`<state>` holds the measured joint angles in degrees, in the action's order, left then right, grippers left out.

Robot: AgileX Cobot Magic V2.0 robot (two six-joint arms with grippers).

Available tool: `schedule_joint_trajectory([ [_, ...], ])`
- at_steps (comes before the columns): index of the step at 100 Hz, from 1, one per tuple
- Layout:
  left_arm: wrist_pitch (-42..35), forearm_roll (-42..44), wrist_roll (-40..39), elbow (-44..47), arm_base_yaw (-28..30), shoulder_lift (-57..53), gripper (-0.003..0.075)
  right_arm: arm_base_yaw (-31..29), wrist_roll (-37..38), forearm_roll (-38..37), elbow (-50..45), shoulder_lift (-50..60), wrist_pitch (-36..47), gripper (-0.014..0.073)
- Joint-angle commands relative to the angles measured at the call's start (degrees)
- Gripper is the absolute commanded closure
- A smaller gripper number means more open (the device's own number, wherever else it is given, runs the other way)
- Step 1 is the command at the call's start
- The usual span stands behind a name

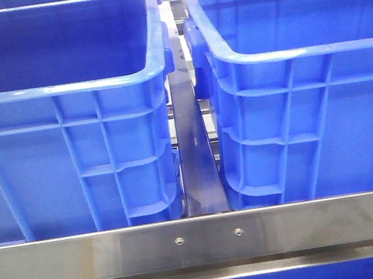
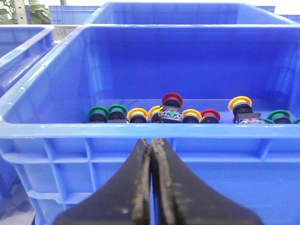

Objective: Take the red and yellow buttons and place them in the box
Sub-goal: 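Lower the left gripper into the button bin toward a red button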

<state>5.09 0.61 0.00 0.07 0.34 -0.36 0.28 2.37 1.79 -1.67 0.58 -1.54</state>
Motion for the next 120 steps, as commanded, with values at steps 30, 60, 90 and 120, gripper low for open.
schedule_joint_trajectory([
  [30, -5.4, -0.1, -0.7, 2.6, 0.2, -1.7, 0.074, -0.2, -0.6, -0.1, 1.0, 1.3, 4.4, 0.0654],
  [60, 1.0, -0.1, -0.7, -6.9, 0.2, -1.6, 0.0741, -0.2, -0.6, -0.1, 1.0, 1.3, 4.4, 0.0654],
  [90, 13.5, -0.1, -0.7, -22.3, 0.2, 7.4, 0.074, -0.2, -0.6, -0.1, 1.0, 1.3, 4.4, 0.0654],
  [120, 19.0, 0.0, -0.7, -35.0, 0.0, 23.9, 0.0739, -0.2, -0.6, -0.1, 1.0, 1.3, 4.4, 0.0654],
])
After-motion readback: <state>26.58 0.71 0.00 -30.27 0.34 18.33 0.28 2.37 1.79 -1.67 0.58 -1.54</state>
